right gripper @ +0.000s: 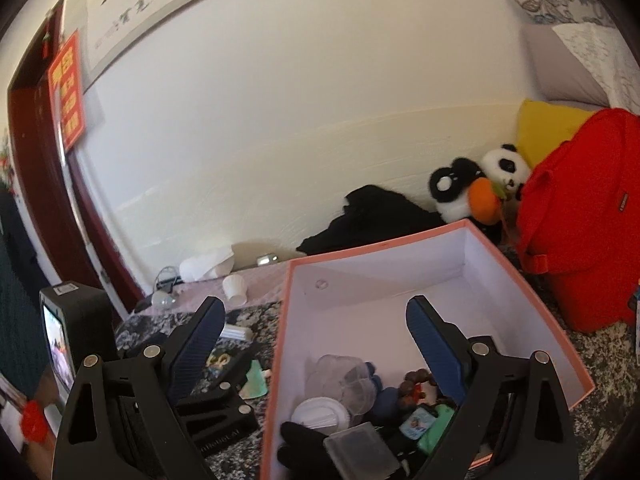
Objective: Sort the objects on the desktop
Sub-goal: 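Grasp the teal glasses case with the left tool while the right tool grasps the pink-green pouch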
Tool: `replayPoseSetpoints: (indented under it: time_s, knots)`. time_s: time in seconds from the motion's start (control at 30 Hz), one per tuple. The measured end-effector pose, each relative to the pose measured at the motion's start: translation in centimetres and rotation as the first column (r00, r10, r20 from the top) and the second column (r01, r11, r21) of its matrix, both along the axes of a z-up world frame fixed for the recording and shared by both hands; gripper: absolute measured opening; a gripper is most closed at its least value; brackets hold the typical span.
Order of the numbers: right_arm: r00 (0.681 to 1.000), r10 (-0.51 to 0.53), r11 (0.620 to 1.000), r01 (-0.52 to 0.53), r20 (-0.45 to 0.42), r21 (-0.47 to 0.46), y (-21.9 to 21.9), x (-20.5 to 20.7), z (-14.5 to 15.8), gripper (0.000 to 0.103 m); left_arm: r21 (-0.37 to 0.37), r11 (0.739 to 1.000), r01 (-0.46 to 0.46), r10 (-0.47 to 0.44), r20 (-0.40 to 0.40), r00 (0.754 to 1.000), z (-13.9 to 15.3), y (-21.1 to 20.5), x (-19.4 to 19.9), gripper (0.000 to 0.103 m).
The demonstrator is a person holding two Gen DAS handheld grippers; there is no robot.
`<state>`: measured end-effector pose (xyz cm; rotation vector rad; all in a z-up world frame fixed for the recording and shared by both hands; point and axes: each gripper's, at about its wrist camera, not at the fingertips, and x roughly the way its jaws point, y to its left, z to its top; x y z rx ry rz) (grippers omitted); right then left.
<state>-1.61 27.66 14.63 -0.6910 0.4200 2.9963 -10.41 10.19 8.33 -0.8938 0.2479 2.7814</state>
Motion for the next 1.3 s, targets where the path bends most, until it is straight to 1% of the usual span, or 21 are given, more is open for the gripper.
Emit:
replayPoseSetpoints:
  time_s: [0.13, 0.23, 0.3, 0.37, 0.4, 0.47, 0.6, 0.67, 0.73, 0.8, 0.9, 1.0, 1.07, 1.17, 1.23, 1.27, 1.3]
  knots:
    - [0.997, 0.077, 0.997, -0.077, 0.017, 0.029, -3.1, -1.1, -0.6, 0.091, 0.008, 0.997, -0.076, 0.076, 0.027, 0.997, -0.7, -4.5, -1.3, 0.099]
    - [0.986, 0.158, 0.987, -0.158, 0.048, 0.008, -5.8, -2.3, -1.5, 0.089, 0.038, 0.987, -0.155, 0.152, 0.061, 0.986, -1.3, -8.7, -2.4, 0.099]
    - [0.973, 0.214, 0.977, -0.213, 0.089, -0.02, -7.9, -3.5, -2.7, 0.089, 0.062, 0.976, -0.207, 0.202, 0.086, 0.976, -1.7, -11.4, -2.9, 0.099]
    - [0.957, 0.257, 0.966, -0.255, 0.136, -0.035, -9.9, -4.8, -4.0, 0.089, 0.1, 0.958, -0.267, 0.256, 0.116, 0.96, -2.4, -14.4, -3.5, 0.099]
    - [0.944, 0.283, 0.959, -0.28, 0.169, -0.041, -11.2, -5.7, -5.0, 0.089, 0.119, 0.947, -0.298, 0.282, 0.132, 0.95, -2.7, -15.9, -3.8, 0.099]
    - [0.92, 0.313, 0.949, -0.313, 0.236, -0.035, -13.4, -7.3, -7.2, 0.089, 0.161, 0.919, -0.361, 0.334, 0.172, 0.927, -3.7, -18.9, -4.3, 0.099]
    - [0.883, 0.299, 0.95, -0.312, 0.361, -0.023, -16.0, -9.8, -11.8, 0.089, 0.231, 0.867, -0.441, 0.389, 0.239, 0.89, -5.5, -23.2, -4.9, 0.099]
    - [0.868, 0.281, 0.954, -0.299, 0.408, -0.022, -16.7, -11.1, -14.0, 0.089, 0.237, 0.858, -0.455, 0.401, 0.245, 0.883, -6.3, -24.4, -5.0, 0.099]
    - [0.859, 0.244, 0.962, -0.272, 0.451, -0.002, -17.1, -12.8, -16.0, 0.089, 0.225, 0.863, -0.453, 0.403, 0.234, 0.885, -6.9, -25.1, -5.1, 0.099]
    - [0.854, 0.212, 0.969, -0.247, 0.476, 0.011, -17.1, -14.4, -17.2, 0.089, 0.207, 0.871, -0.446, 0.403, 0.219, 0.889, -7.4, -25.6, -5.3, 0.099]
    - [0.853, 0.174, 0.978, -0.207, 0.492, 0.013, -16.8, -16.6, -18.7, 0.089, 0.223, 0.87, -0.44, 0.392, 0.23, 0.891, -8.3, -26.8, -5.7, 0.099]
    - [0.837, 0.165, 0.982, -0.191, 0.521, -0.005, -16.5, -18.4, -20.2, 0.09, 0.275, 0.867, -0.415, 0.348, 0.261, 0.9, -9.5, -27.9, -6.3, 0.099]
    - [0.829, 0.14, 0.983, -0.18, 0.541, 0.021, -16.4, -19.0, -21.3, 0.09, 0.302, 0.863, -0.405, 0.331, 0.269, 0.905, -10.3, -28.1, -6.8, 0.099]
    - [0.839, 0.127, 0.976, -0.202, 0.529, 0.086, -17.0, -19.4, -22.4, 0.096, 0.341, 0.868, -0.361, 0.276, 0.272, 0.922, -11.3, -27.4, -7.6, 0.1]
    - [0.841, 0.122, 0.971, -0.212, 0.527, 0.114, -17.5, -19.4, -22.7, 0.102, 0.308, 0.881, -0.36, 0.293, 0.243, 0.925, -11.7, -26.4, -8.0, 0.1]
    - [0.843, 0.119, 0.968, -0.216, 0.524, 0.128, -17.7, -19.4, -22.8, 0.103, 0.276, 0.891, -0.36, 0.304, 0.226, 0.925, -11.9, -25.8, -8.2, 0.101]
    - [0.845, 0.116, 0.965, -0.221, 0.521, 0.143, -18.0, -19.4, -22.9, 0.103, 0.26, 0.897, -0.357, 0.309, 0.207, 0.928, -12.0, -25.4, -8.4, 0.101]
